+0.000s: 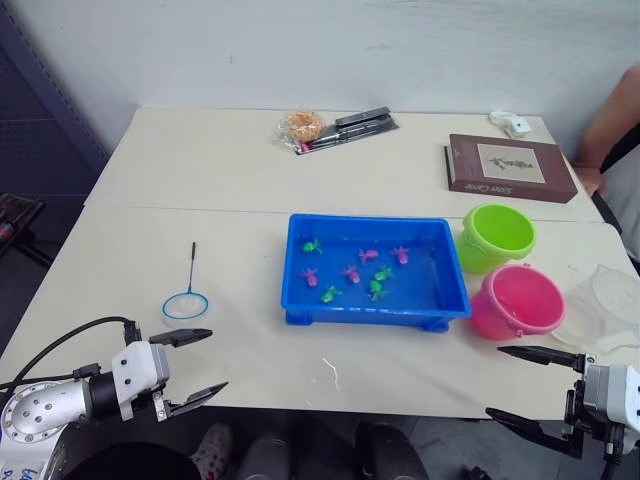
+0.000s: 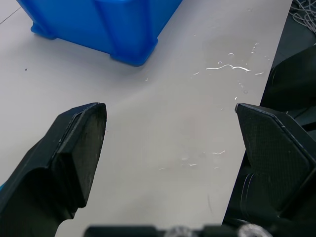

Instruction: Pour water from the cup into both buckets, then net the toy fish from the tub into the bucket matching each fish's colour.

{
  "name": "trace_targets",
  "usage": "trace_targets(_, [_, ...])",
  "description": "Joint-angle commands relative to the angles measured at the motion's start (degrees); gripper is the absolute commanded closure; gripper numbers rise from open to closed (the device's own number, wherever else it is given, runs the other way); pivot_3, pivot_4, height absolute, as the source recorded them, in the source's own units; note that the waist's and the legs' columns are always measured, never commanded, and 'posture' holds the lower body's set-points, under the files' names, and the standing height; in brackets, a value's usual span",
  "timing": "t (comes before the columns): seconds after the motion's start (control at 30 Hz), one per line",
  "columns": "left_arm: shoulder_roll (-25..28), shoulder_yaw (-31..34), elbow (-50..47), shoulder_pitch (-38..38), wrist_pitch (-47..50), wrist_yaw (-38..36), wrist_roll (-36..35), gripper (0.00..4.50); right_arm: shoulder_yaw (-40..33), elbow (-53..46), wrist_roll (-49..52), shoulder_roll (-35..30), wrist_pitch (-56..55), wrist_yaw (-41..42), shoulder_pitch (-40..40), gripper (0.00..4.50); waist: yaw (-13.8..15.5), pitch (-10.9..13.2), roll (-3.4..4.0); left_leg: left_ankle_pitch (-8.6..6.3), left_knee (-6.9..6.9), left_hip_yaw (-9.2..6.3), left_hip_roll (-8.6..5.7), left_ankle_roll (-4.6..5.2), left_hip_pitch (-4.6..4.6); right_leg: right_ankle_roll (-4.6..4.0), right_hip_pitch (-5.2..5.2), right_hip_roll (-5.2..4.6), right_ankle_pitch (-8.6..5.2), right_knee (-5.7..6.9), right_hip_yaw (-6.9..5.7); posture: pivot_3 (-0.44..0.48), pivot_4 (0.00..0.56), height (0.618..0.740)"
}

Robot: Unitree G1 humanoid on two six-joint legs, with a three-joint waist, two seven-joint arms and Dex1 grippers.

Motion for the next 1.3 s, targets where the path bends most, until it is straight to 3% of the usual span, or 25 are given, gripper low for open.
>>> trace_targets(0.03, [1.44,-0.26,-1.14,-0.32,4.0,-2.62,-5.61,0.03,-4.34,-3.06,3.98,3.09,3.42,-5.47,2.22,0.0,0.04,0.0,0.0,0.0,0.0,0.0,0.0,0.0,0.0,0.0,0.0,0.0,0.0,0.0,0.0,0.0,0.15,0.738])
trace_targets(0.13, [2.95,-1.59,-6.38,-1.67,14.0,-5.82,-16.19,0.03,-13.25,-6.93,10.64,9.55,11.32,-18.62,5.39,0.0,0.78,-0.02,0.05,-0.02,0.02,-0.15,0.03,-0.06,-0.05,-0.12,-0.03,-0.04,-0.07,0.15,-0.09,0.0,0.15,0.738])
trace_targets(0.3, [2.36,-5.88,-14.26,-7.1,19.85,-3.68,-20.39,0.03,-20.26,-7.83,11.67,15.98,15.49,-30.06,7.38,0.0,0.48,-0.05,0.08,-0.04,0.12,-0.2,-0.02,-0.08,-0.04,-0.15,0.04,-0.11,-0.08,0.12,0.0,0.0,0.15,0.738])
trace_targets(0.43, [1.91,-7.92,-17.85,-12.31,23.95,-0.98,-22.57,0.03,-21.09,-7.6,10.29,19.54,17.68,-37.34,7.1,0.0,-0.06,-0.2,0.35,-0.04,0.08,-0.16,0.02,-0.11,-0.03,-0.16,0.0,-0.04,-0.09,0.19,0.03,0.0,0.15,0.738])
trace_targets(0.63, [1.21,-9.23,-20.76,-18.97,28.47,2.37,-25.48,0.03,-19.27,-2.2,4.5,24.4,21.33,-52.94,0.46,0.0,-0.93,-0.3,0.5,-0.01,0.07,-0.05,0.0,-0.12,0.01,-0.16,-0.04,0.03,-0.09,0.34,0.12,0.0,0.15,0.738])
trace_targets(0.93, [-1.05,-9.93,-20.1,-25.93,32.19,6.89,-26.72,0.03,-13.89,8.16,-0.8,23.16,24.26,-59.74,-10.24,0.0,-0.89,-0.39,0.66,0.05,0.24,0.02,-0.06,-0.07,0.0,-0.16,-0.1,0.09,-0.09,0.52,0.17,0.0,0.15,0.738])
trace_targets(1.3, [-1.38,-10.31,-22.58,-26.61,34.68,10.15,-26.61,0.03,-12.95,16.81,-6.54,21.54,21.77,-63.93,-16.88,0.0,-0.83,-0.4,0.69,0.1,0.28,0.02,-0.15,0.02,-0.03,-0.16,-0.11,0.14,-0.09,0.55,0.18,0.0,0.15,0.738])
